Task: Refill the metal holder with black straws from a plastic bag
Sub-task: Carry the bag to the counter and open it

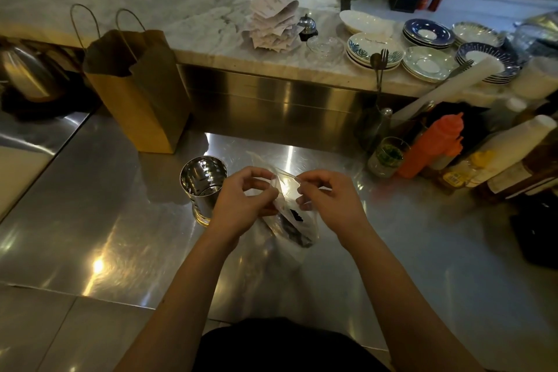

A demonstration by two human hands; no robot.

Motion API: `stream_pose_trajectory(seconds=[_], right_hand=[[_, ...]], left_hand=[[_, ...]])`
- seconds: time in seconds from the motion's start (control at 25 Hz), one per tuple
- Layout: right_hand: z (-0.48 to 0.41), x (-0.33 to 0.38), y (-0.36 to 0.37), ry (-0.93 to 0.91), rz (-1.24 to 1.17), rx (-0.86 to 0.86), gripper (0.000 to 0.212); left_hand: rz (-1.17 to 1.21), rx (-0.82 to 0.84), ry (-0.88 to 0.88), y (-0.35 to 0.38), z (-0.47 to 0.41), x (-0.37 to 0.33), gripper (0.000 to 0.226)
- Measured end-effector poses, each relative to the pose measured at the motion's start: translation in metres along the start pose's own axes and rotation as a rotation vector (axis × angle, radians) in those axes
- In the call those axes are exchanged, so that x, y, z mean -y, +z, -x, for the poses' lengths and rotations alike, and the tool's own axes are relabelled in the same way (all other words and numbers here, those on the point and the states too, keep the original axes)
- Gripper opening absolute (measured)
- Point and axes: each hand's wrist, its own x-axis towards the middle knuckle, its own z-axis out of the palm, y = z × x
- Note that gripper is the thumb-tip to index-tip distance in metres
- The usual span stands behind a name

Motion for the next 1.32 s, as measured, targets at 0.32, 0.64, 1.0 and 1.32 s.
stream_pose_trajectory(seconds=[0.32,0.64,1.0,1.32], right_hand=[[0.002,-0.004,-0.008,0.018,-0.027,-0.086,0.015],[-0.002,-0.008,-0.018,0.03,-0.103,-0.191,0.014],[-0.007,-0.006,-0.029,0.045,-0.157,-0.255,0.016],[-0.011,-0.011,-0.035,0.072,-0.146,-0.307,0.015]], left_hand=[[-0.001,-0.054,0.03,-0.005,0.006,0.004,0.021],[0.027,-0.15,0.011,-0.012,0.007,0.009,0.02],[0.051,-0.201,0.004,-0.019,0.008,0.008,0.019],[0.068,-0.262,0.007,-0.02,0.009,0.009,0.02]])
